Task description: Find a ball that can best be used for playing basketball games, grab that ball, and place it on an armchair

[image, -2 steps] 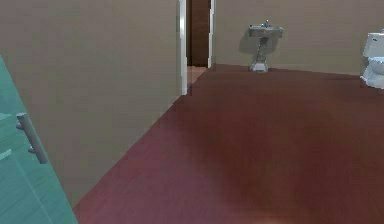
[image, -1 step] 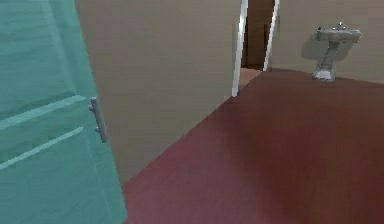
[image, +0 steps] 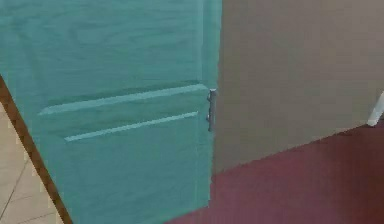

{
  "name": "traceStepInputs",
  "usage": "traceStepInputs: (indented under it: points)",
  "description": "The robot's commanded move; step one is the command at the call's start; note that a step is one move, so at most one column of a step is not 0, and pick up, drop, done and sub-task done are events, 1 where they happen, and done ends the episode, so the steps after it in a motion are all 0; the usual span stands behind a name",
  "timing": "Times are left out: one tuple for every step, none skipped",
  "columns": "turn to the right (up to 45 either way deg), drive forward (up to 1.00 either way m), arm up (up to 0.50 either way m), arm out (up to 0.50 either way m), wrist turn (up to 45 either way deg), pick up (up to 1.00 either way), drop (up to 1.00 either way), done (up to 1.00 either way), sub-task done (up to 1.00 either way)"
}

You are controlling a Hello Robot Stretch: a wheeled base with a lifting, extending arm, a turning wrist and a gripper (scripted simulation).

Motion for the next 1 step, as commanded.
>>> traceStepInputs:
  points:
    - [-18.0,0.00,0.00,0.00,0.0,0.00,0.00,0.00,0.00]
